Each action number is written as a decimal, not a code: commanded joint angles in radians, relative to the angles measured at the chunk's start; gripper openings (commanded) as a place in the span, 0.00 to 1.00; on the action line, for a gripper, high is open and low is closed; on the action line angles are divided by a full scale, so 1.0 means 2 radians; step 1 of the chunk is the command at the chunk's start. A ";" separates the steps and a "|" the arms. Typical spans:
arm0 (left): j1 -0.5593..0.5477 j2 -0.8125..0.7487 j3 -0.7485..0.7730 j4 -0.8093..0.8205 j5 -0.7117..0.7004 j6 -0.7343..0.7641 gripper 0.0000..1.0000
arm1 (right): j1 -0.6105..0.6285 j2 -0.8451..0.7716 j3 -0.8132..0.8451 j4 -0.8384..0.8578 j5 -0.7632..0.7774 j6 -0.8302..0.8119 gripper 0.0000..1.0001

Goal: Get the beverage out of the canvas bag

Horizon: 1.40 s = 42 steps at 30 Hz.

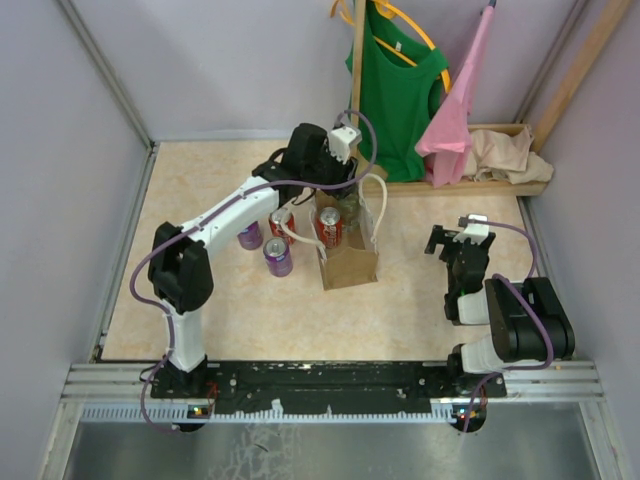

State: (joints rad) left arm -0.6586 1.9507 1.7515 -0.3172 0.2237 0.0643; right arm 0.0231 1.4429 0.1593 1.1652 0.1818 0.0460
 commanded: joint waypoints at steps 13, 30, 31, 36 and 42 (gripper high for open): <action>0.012 0.025 -0.009 0.012 -0.002 -0.017 0.53 | -0.001 0.000 0.011 0.025 0.001 0.001 0.99; 0.012 0.000 -0.031 0.032 0.007 -0.026 0.51 | -0.001 0.000 0.011 0.025 0.001 0.001 0.99; 0.012 -0.004 -0.032 0.033 0.006 -0.025 0.51 | -0.001 0.000 0.011 0.025 0.001 0.001 0.99; 0.012 -0.017 -0.041 0.038 0.006 -0.026 0.51 | -0.001 0.000 0.011 0.025 0.001 0.000 0.99; 0.011 -0.030 -0.053 0.048 0.009 -0.030 0.52 | -0.001 0.000 0.011 0.025 0.001 0.000 0.99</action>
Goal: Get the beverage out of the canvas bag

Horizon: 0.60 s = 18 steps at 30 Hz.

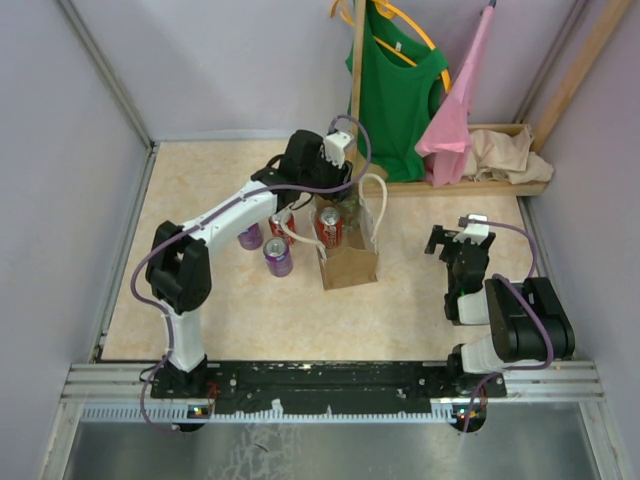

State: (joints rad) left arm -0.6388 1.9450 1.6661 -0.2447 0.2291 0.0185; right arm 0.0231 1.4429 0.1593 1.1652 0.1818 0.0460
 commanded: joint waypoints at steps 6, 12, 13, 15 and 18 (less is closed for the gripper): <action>0.001 -0.039 -0.024 0.028 0.011 -0.013 0.53 | -0.001 -0.001 0.011 0.025 0.001 0.001 0.99; 0.000 -0.037 -0.026 0.029 0.019 -0.019 0.53 | -0.001 0.000 0.011 0.025 0.001 0.000 0.99; 0.000 -0.036 -0.027 0.029 0.023 -0.020 0.53 | -0.001 0.000 0.011 0.025 0.001 0.000 0.99; 0.000 -0.033 -0.030 0.031 0.027 -0.024 0.53 | -0.001 -0.001 0.011 0.025 0.001 0.000 0.99; -0.001 -0.027 -0.031 0.033 0.028 -0.027 0.53 | -0.001 -0.001 0.011 0.025 0.001 0.001 0.99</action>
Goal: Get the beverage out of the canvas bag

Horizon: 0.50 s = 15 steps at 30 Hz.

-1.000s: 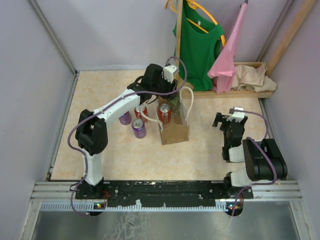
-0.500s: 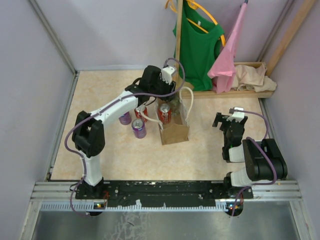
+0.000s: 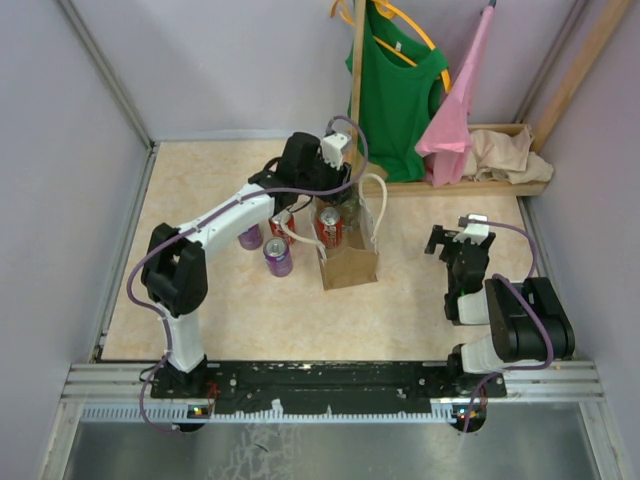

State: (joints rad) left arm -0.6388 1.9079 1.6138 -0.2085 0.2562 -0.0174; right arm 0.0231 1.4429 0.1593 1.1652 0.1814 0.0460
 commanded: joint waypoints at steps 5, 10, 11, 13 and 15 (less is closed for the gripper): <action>-0.002 0.001 -0.002 0.021 0.015 -0.010 0.53 | -0.001 0.000 0.011 0.025 0.001 0.000 0.99; -0.001 0.009 0.002 0.024 0.019 -0.013 0.52 | -0.001 -0.001 0.011 0.025 0.001 0.001 0.99; -0.001 0.010 0.001 0.024 0.020 -0.014 0.52 | -0.001 -0.001 0.011 0.025 0.001 0.001 0.99; -0.001 0.011 -0.001 0.025 0.020 -0.014 0.52 | -0.001 0.000 0.011 0.025 0.001 0.000 0.99; -0.001 0.012 -0.003 0.025 0.019 -0.014 0.52 | -0.001 -0.001 0.011 0.025 0.001 0.000 0.99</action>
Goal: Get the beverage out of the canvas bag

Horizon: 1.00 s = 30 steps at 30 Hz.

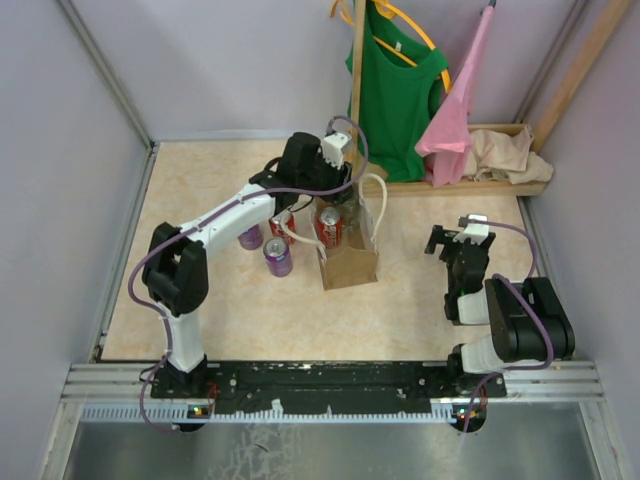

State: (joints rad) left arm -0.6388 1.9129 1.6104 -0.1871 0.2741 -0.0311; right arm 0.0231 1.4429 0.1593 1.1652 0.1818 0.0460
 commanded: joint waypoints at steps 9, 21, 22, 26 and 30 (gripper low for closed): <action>-0.002 0.016 -0.019 0.020 0.004 -0.008 0.52 | -0.001 0.000 0.011 0.025 0.001 0.000 0.99; -0.001 0.012 -0.057 0.106 0.012 -0.021 0.52 | -0.001 -0.001 0.011 0.025 0.001 0.000 0.99; -0.001 0.013 -0.058 0.109 0.012 -0.021 0.52 | -0.001 -0.001 0.011 0.025 0.001 0.000 0.99; -0.001 0.005 -0.079 0.133 0.008 -0.023 0.54 | -0.001 0.000 0.011 0.025 0.001 0.001 0.99; -0.001 -0.002 -0.095 0.153 -0.002 -0.022 0.58 | -0.001 0.000 0.011 0.025 0.001 0.001 0.99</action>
State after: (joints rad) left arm -0.6373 1.9331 1.4536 0.0696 0.2710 -0.0608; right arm 0.0231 1.4429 0.1593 1.1652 0.1818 0.0460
